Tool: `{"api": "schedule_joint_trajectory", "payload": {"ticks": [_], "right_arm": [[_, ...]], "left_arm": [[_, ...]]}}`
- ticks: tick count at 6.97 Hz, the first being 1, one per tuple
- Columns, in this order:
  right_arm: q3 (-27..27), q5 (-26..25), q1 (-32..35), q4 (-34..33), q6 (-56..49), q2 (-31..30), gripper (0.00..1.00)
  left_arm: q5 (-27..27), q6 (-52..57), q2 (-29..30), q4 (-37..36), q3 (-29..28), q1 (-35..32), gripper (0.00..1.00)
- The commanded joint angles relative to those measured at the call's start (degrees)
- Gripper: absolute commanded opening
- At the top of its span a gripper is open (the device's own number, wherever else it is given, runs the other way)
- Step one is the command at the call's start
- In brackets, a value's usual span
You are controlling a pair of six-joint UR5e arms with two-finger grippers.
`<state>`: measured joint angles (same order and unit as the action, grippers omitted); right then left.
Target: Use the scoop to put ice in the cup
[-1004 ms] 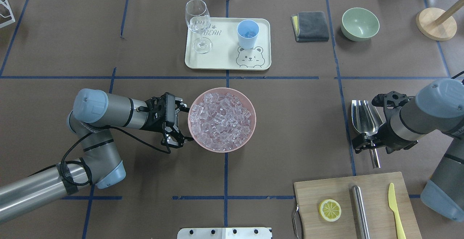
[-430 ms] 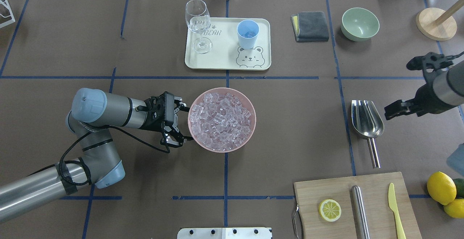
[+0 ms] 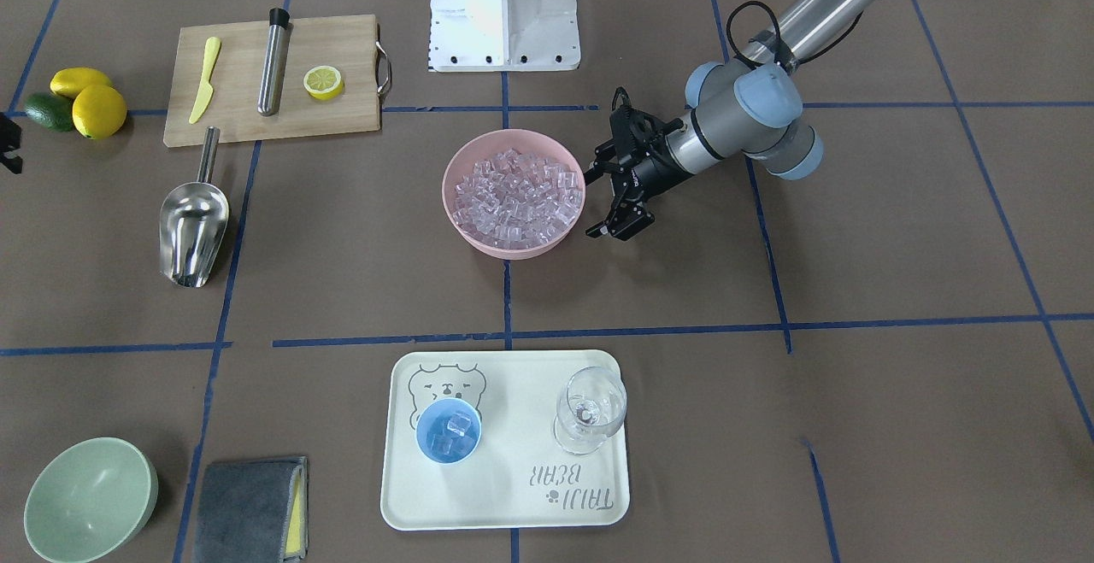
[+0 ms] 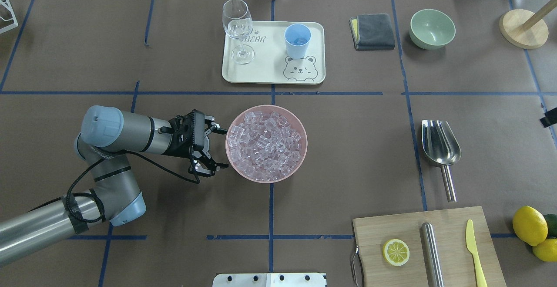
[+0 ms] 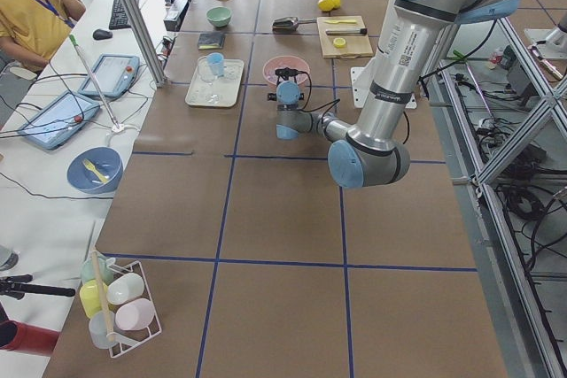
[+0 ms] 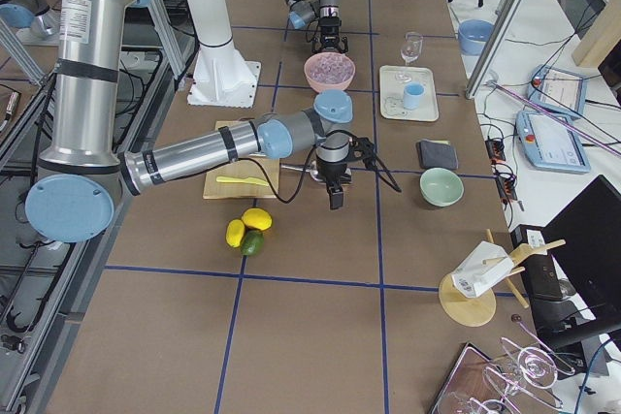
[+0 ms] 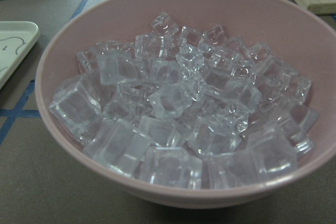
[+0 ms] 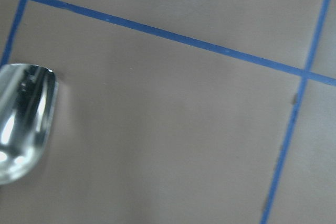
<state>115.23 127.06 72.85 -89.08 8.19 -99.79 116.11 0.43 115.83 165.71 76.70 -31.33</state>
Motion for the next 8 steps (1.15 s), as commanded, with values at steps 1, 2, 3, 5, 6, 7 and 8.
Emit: {"api": "schedule_joint_trajectory", "payload": {"ticks": [1,2,3,5,6,7,8], "right_arm": [[-1.84,3.35,13.67,-1.54,-19.20,-7.58,1.00],[-2.81,6.16,17.29,-1.63,-19.35,-9.87,1.00],[-3.17,6.27,18.20,-2.50,-18.74,-10.07,1.00],[-3.26,6.18,18.21,-2.86,-18.21,-9.99,1.00],[-3.26,6.18,18.29,-2.86,-18.12,-9.90,1.00],[-3.26,6.10,18.29,-2.77,-18.12,-9.81,1.00],[-3.34,6.10,18.21,-2.77,-18.12,-9.81,1.00]], "left_arm": [[0.26,-0.08,-0.34,-0.12,0.21,-0.83,1.00],[0.26,-0.25,-1.13,-0.56,0.38,-1.44,1.00],[0.00,-2.43,-1.83,-1.52,0.91,-3.63,1.00],[-0.45,-4.12,-4.38,-9.57,4.14,-10.63,0.99],[0.51,-4.03,-4.56,-17.19,7.47,-12.85,0.99],[2.35,-4.03,-4.65,-27.88,10.72,-16.27,0.99],[3.85,-4.03,-4.65,-38.69,14.67,-20.31,1.00]]}}
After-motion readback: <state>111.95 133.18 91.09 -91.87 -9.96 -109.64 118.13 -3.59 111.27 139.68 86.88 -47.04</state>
